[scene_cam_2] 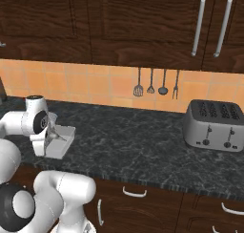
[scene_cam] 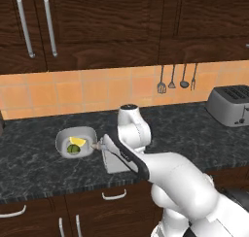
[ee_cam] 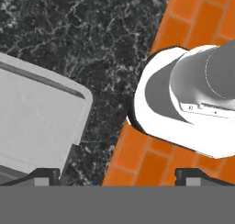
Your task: Take the meat container that has the fish and place it on the second highest rack of the freezer. Then take the vegetable container that has the lemon wedge and lime and place it on the highest rack of the freezer.
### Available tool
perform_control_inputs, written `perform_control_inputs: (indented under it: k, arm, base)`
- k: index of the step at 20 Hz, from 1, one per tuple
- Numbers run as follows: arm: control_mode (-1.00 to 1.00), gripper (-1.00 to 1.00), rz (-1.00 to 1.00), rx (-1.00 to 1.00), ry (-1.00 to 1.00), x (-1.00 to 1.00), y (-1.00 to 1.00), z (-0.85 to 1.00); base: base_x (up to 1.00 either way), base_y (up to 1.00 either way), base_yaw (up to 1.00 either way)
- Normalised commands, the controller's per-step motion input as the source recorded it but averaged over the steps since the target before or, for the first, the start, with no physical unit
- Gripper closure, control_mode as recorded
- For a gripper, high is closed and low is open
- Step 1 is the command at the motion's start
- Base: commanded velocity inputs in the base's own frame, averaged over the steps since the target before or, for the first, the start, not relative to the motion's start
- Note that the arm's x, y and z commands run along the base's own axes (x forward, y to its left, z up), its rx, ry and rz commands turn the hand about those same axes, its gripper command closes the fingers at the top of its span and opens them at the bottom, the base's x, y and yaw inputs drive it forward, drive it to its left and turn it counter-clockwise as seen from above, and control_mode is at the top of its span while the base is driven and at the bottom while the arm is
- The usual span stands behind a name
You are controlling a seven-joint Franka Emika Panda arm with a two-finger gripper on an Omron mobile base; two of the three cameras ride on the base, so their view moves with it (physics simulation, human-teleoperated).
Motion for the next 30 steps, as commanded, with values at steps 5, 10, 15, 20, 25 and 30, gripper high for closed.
perform_control_inputs:
  k: [5, 10, 15, 20, 25, 30]
  arm:
    - [-1.0, -1.0, -0.25, -0.06, -0.12, 0.13, 0.33, -0.13]
    - [-1.0, -1.0, -0.18, -0.06, -0.01, 0.34, 0.31, -0.08]
    - [-1.0, -1.0, -0.17, -0.04, 0.02, 0.34, 0.11, -0.28]
    - [-1.0, -1.0, -0.16, -0.03, 0.04, 0.32, 0.01, -0.32]
    - [-1.0, -1.0, -0.06, -0.01, 0.09, 0.04, 0.0, -0.3]
    - [-1.0, -1.0, -0.01, 0.0, 0.05, -0.15, -0.02, -0.33]
  base:
    - [0.0, 0.0, 0.0]
    - [0.0, 0.0, 0.0]
    - [0.0, 0.0, 0.0]
    - [0.0, 0.0, 0.0]
    - [0.0, 0.0, 0.0]
    - [0.0, 0.0, 0.0]
